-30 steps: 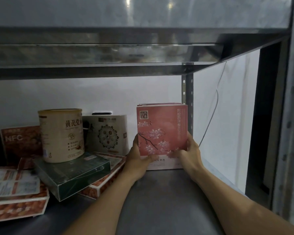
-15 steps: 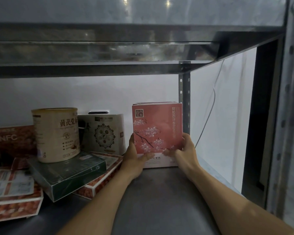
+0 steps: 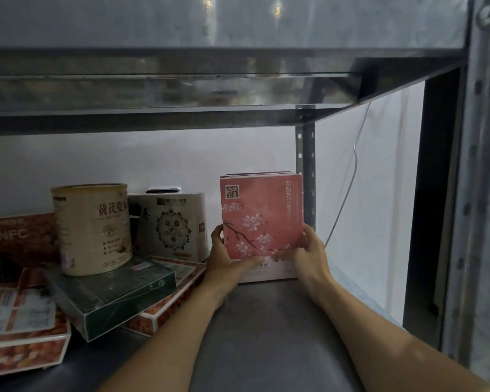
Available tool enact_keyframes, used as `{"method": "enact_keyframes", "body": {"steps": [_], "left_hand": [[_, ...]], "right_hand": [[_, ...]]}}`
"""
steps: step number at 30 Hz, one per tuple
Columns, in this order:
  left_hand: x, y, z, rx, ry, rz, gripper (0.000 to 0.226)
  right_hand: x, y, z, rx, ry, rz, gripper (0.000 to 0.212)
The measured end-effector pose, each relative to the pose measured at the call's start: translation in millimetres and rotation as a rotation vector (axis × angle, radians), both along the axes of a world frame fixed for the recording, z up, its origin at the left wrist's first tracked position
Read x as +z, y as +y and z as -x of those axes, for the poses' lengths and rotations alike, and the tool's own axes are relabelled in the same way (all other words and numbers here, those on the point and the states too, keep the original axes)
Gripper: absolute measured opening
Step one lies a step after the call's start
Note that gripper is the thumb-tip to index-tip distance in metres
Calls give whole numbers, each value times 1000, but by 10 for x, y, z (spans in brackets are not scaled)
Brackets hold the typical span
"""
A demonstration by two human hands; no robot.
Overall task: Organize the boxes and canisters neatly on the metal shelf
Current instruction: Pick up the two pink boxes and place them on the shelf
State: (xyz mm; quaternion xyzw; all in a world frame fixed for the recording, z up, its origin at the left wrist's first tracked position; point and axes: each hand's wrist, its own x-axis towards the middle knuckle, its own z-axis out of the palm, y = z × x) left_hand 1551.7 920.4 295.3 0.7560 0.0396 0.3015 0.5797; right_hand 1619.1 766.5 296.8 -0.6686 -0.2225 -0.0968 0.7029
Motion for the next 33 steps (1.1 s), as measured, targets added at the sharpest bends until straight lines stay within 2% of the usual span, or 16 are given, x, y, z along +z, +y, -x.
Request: {"method": "enact_keyframes", "body": {"steps": [5,8,9,12,14,16,17,20,22,25,30,33], "left_hand": [[42,17,-51,-2,-16,80,118],[112,-1,-74,11,-4,150,117],[128,-5,-84,-4,-10,187,109],[142,-3,-120,-47,-43,230,59],[145,-1,-144,-60,-67,251,50],[158,10,-164,-68,-87,266,50],[165,12,-169,-82,-94,275,54],[168,23,-194,-122,-110,299,65],[152,34,-218,-143,-117,313,62],[130,49,-247,-167,-135,332,58],[79,88,-313,-179,-115,335,66],[57,99,-354,-192,-94,352,63]], "right_hand": [[-1,2,-11,22,22,-59,52],[38,8,-4,115,82,-200,34],[51,15,4,146,103,-255,30],[55,36,-39,179,124,-301,40],[49,64,-86,177,129,-312,52],[50,92,-113,169,160,-322,68],[48,103,-137,176,168,-330,69],[55,117,-196,220,179,-350,46],[71,127,-211,247,187,-354,41],[76,142,-246,236,208,-360,43],[42,157,-350,209,228,-371,46],[40,157,-378,234,232,-388,53]]}}
